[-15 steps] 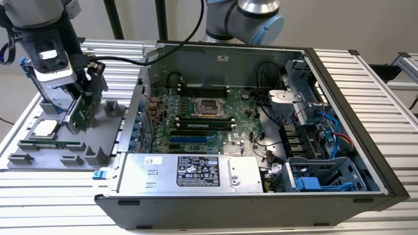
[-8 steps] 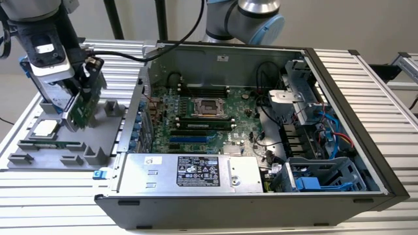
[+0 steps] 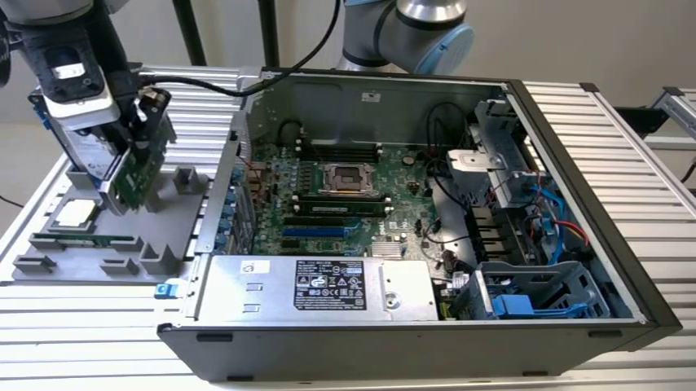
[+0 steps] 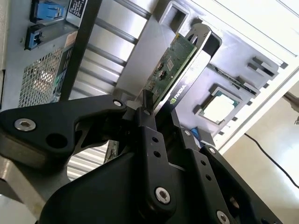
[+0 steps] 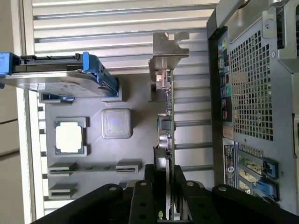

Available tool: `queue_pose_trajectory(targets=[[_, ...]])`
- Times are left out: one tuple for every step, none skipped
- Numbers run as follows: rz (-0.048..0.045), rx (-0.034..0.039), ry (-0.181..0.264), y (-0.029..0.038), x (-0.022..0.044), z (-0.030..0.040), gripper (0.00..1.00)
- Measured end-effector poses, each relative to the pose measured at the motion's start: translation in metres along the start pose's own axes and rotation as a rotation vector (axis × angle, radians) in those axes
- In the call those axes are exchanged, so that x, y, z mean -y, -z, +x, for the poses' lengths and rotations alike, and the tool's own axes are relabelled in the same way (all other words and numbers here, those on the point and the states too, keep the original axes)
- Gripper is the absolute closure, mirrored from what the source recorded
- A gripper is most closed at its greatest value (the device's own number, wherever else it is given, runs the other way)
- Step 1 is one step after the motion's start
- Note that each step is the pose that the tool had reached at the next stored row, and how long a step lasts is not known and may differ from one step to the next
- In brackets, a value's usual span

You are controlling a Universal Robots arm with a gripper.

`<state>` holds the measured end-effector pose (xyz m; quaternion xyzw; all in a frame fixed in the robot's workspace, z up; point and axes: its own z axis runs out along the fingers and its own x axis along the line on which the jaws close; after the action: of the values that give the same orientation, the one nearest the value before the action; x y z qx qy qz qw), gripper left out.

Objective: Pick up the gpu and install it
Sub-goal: 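Pick up the gpu and move the gpu toward the slot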

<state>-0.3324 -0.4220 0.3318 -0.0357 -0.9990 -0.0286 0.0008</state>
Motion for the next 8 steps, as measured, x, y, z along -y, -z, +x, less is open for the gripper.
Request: queue_pose_trajectory(targets=[[0.0000,-0.0001,0.000,0.0012,-0.0001,0.0000,1.00],[0.0001,-0.0001,0.000,0.0026,-0.0001,0.0000,1.00],[0.0000,0.0000,0.000,0.0037,-0.0002,0.0000,1.00],[0.0000,0.0000,0.000,0.0049,-0.0003,0.0000,1.00],[0.0000,0.0000,0.000,0.0061,-0.0003,0.0000,1.00],[0.0000,-0.0001,0.000,0.0076,-0.0004,0.0000,1.00],[0.0001,-0.0001,0.000,0.0090,-0.0005,0.0000,1.00],[0.0001,-0.0001,0.000,0.0104,-0.0006,0.0000,1.00]])
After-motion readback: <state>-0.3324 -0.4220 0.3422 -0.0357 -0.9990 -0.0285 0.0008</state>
